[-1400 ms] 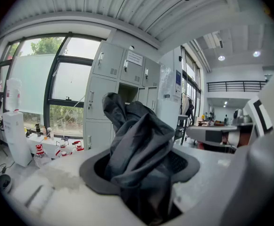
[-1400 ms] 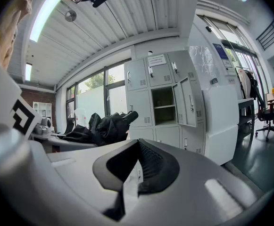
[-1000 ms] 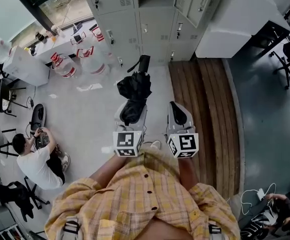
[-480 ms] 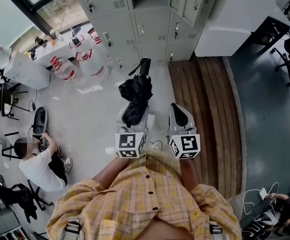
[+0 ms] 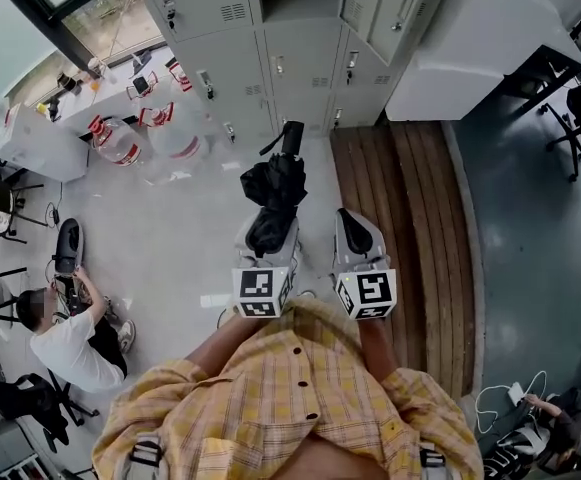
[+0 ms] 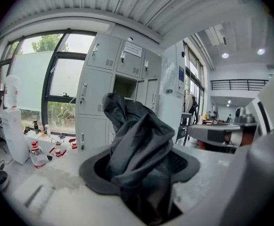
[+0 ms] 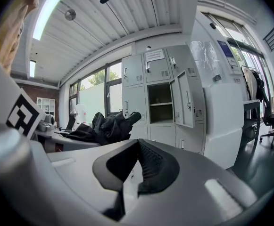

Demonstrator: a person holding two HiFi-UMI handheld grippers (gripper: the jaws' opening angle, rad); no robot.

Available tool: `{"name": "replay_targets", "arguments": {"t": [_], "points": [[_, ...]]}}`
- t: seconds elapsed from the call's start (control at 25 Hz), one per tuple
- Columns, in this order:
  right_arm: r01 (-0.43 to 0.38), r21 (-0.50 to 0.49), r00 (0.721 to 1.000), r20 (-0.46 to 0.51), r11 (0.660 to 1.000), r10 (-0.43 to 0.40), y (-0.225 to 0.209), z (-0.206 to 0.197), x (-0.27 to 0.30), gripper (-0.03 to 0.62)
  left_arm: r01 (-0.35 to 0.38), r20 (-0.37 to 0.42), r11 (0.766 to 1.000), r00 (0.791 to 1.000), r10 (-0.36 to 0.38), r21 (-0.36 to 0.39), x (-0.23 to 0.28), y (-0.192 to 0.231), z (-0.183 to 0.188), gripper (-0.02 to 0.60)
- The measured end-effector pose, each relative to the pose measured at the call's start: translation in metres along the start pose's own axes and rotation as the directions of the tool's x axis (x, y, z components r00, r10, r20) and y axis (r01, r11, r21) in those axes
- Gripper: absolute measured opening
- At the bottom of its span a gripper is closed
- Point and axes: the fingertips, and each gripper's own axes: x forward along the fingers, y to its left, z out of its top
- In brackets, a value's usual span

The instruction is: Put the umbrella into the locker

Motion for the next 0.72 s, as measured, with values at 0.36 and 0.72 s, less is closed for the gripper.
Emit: {"name": "replay_targets", "arguments": {"t": [0.36, 0.72], "points": [[-0.025, -0.023, 0.999, -0.032, 0.999, 0.024, -0.028, 0.024, 0.100, -0.008, -0.003, 0.002, 1.000, 1.000, 0.003, -0.025, 0.088, 0.050, 0.038, 0.259], [0.045, -0.019, 0.999, -0.022, 0.999, -0.045, -0.073, 0.064, 0.208, -0.006, 0.026, 0.014, 0.999, 1.000, -0.026, -0.027, 0.189, 0.106, 0.094, 0.259]]}}
